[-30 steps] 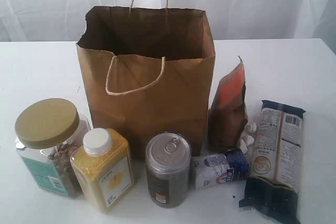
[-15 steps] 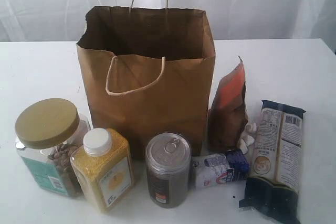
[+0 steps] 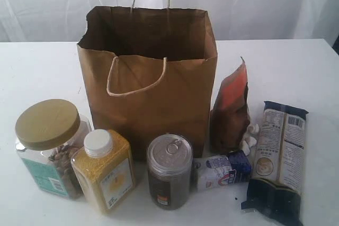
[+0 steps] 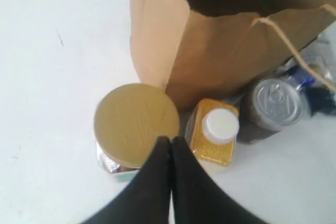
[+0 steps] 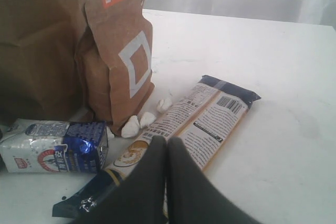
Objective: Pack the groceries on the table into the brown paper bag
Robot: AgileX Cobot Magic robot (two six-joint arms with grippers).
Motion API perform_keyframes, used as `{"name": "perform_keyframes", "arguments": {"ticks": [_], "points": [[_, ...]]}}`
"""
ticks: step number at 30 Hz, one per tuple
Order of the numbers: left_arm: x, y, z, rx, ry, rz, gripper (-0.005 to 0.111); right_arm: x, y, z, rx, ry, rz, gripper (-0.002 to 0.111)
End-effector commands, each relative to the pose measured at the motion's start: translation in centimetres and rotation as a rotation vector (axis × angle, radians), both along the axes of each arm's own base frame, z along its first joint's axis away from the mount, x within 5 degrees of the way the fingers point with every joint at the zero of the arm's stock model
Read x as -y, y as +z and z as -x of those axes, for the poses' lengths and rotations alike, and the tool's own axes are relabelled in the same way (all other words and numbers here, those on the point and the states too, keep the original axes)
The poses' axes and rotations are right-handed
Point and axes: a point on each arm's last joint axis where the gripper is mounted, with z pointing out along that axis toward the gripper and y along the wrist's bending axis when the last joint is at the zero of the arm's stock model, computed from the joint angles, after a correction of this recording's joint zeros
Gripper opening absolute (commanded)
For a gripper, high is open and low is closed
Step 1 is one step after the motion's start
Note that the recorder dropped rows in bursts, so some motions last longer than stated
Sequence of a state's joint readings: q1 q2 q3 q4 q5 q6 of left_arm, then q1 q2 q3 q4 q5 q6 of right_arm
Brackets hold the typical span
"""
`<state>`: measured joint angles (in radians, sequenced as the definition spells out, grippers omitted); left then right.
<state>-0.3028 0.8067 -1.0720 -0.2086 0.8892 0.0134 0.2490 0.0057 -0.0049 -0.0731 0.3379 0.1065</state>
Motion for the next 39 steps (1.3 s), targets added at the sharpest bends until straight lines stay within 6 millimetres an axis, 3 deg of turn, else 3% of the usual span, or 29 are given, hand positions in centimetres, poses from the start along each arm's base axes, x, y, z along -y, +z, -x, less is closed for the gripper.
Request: {"name": "perform_keyframes", "arguments": {"ticks": [1,7,12,15,19,22,30,39], "points": [[1.2,-0.7,-3.5,-0.199,-0.045,-0.078,0.0,0.0,-0.1,0.0,0.003,-0.001,0.001,0.0],[2.6,-2.4,-6.7,-0.388,-0.079,-0.11,0.0,0.0,-0.1,0.0,0.003,-0.001,0.001,0.0],[3.3,-3.7,-8.6,-0.416,-0.086,-0.109,0.005,0.0,-0.1,0.0,0.003,-0.001,0.001,0.0],[3.8,-4.3,-9.3,-0.432,-0.118,-0.093,0.024,0.0,-0.1,0.0,0.003,-0.001,0.001,0.0],[3.9,-5.0,-10.0,-0.447,-0.119,-0.119,0.063,0.0,-0.1,0.0,0.003,-0.001,0.001,0.0],[4.0,-5.2,-10.6,-0.448,-0.074,-0.093,0.078,0.0,-0.1,0.0,0.003,-0.001,0.001,0.0],[4.4,-6.9,-12.0,-0.518,-0.064,-0.106,0.079,0.0,-0.1,0.0,0.003,-0.001,0.0,0.0],[4.4,-5.9,-11.8,-0.517,-0.103,-0.125,0.079,0.0,-0.1,0.0,0.003,-0.001,0.0,0.0]]}}
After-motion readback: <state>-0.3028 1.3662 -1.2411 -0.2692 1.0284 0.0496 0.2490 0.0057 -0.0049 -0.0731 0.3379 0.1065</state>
